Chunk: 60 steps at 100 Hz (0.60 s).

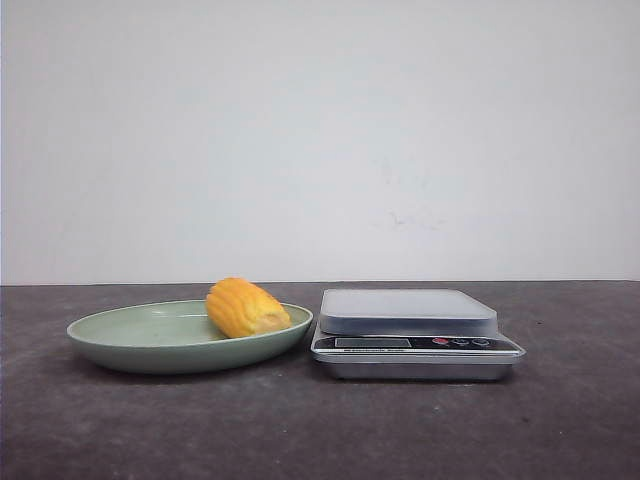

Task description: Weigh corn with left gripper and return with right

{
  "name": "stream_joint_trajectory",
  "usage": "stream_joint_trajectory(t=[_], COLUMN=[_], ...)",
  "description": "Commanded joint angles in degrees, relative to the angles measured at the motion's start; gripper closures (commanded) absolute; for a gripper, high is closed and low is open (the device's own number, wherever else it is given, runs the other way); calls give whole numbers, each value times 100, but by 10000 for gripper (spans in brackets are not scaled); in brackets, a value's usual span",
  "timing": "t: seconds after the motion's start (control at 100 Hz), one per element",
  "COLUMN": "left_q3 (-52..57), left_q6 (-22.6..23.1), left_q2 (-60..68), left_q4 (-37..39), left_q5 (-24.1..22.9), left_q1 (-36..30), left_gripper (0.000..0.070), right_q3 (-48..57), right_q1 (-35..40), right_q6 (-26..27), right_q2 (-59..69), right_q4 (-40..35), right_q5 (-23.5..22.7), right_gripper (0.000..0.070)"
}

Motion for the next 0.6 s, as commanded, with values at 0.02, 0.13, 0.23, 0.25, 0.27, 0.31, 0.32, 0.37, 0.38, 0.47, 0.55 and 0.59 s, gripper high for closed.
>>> stream_joint_trajectory(t=[0.02, 0.13, 0.23, 0.25, 0.27, 0.31, 0.32, 0.37, 0.38, 0.47, 0.55, 0.59], left_q3=[-114, -271, -304, -304, -304, -304, -304, -304, -304, -302, -302, -302], left_q6=[116, 116, 101, 98, 96, 94, 94, 85, 85, 39, 57, 57], left_q2=[-24, -24, -24, -24, -24, -24, -24, -24, -24, -24, -24, -24], left_q4=[273, 407, 468, 485, 505, 538, 546, 553, 553, 485, 442, 459], left_q5=[133, 420, 415, 415, 415, 415, 415, 413, 415, 417, 415, 415], left_q1=[-22, -22, -22, -22, -22, -22, -22, -22, -22, -22, -22, -22], left_gripper=[320, 700, 690, 690, 690, 690, 690, 689, 689, 688, 688, 688], right_q3=[-273, -605, -732, -743, -748, -748, -745, -745, -745, -745, -745, -745], right_q1=[17, 17, 17, 17, 17, 17, 17, 17, 17, 17, 17, 20], right_q6=[57, 59, 59, 61, 61, 59, 59, 57, 57, 55, 57, 57], right_q2=[0, 0, 0, 0, 0, 0, 0, 0, 0, 0, 0, 0], right_q4=[297, 584, 809, 857, 890, 944, 951, 946, 933, 846, 857, 859], right_q5=[-13, -7, 26, 26, 26, 33, 33, 35, 33, 20, 20, 20], right_gripper=[332, 689, 687, 687, 687, 687, 687, 687, 687, 687, 687, 687])
